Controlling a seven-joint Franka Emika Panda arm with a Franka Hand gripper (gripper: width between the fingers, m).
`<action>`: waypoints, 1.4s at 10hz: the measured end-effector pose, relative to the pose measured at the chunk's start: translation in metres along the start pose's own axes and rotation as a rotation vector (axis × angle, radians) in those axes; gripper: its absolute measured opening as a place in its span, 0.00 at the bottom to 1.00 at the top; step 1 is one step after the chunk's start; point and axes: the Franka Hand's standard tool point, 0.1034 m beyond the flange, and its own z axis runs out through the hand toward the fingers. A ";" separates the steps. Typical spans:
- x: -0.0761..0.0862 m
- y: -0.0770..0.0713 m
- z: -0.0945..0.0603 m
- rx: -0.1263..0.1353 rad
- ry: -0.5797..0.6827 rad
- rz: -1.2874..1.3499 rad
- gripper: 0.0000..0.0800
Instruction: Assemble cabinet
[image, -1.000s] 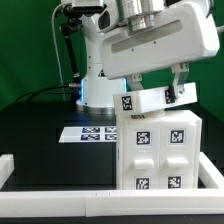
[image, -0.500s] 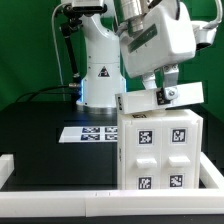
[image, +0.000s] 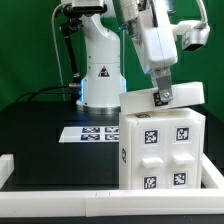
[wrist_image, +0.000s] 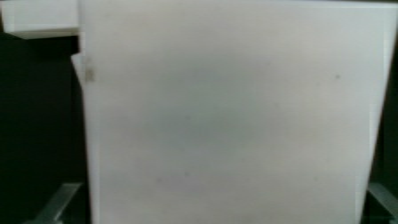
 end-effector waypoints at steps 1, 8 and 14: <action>0.002 0.000 -0.001 -0.010 -0.016 0.032 0.70; -0.008 -0.006 -0.028 0.042 -0.066 0.032 1.00; -0.011 -0.009 -0.037 0.037 -0.050 -0.193 1.00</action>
Offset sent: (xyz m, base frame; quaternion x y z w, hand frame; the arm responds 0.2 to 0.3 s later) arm 0.0000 0.0000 0.0000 0.0000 0.0000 0.0000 1.0000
